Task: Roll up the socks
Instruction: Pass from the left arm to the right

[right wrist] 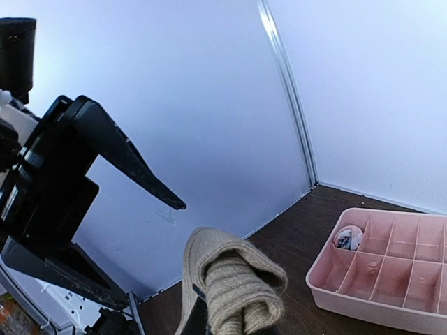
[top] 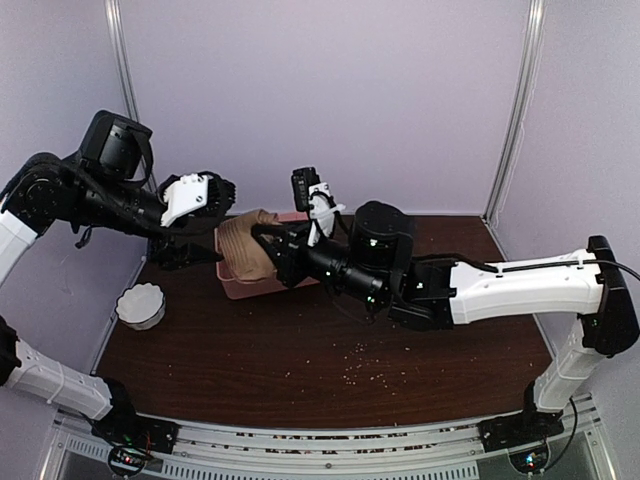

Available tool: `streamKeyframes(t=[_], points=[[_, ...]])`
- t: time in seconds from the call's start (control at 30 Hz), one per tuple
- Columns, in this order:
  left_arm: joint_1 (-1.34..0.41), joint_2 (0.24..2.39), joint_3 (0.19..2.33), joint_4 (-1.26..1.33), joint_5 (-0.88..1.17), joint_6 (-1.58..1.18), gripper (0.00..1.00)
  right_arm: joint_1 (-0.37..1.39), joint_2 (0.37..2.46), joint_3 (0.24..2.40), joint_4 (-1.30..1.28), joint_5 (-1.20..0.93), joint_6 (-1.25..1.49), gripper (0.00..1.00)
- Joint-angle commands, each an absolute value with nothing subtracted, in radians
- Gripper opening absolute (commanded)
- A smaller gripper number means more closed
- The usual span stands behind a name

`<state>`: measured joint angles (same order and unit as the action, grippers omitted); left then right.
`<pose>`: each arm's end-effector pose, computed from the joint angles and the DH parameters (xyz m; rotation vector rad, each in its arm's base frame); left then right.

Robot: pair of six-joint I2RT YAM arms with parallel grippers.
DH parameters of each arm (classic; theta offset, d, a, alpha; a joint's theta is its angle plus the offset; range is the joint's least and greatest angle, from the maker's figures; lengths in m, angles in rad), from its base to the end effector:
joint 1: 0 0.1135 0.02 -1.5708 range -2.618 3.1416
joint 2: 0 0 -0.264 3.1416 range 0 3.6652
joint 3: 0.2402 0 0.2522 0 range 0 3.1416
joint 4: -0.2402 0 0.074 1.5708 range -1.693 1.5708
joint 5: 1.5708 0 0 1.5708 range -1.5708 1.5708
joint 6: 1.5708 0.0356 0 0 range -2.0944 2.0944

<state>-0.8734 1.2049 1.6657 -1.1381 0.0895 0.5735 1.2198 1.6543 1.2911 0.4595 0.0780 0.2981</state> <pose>0.1283 -0.1581 0.4541 1.5307 1.6600 -0.2615 0.1406 0.3759 0.3562 -0.6446 1.4516 1.1576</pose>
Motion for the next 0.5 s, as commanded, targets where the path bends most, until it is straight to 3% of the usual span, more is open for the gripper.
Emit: streamKeyframes(t=[0.0, 0.47], points=[[-0.885, 1.195, 1.619, -0.966, -0.059, 0.633, 0.71, 1.249, 1.687, 1.350, 0.466, 0.221, 0.404, 0.00], [-0.945, 1.202, 1.489, -0.851, -0.238, 0.693, 0.68, 1.277, 1.755, 1.470, 0.353, 0.277, 0.678, 0.00]])
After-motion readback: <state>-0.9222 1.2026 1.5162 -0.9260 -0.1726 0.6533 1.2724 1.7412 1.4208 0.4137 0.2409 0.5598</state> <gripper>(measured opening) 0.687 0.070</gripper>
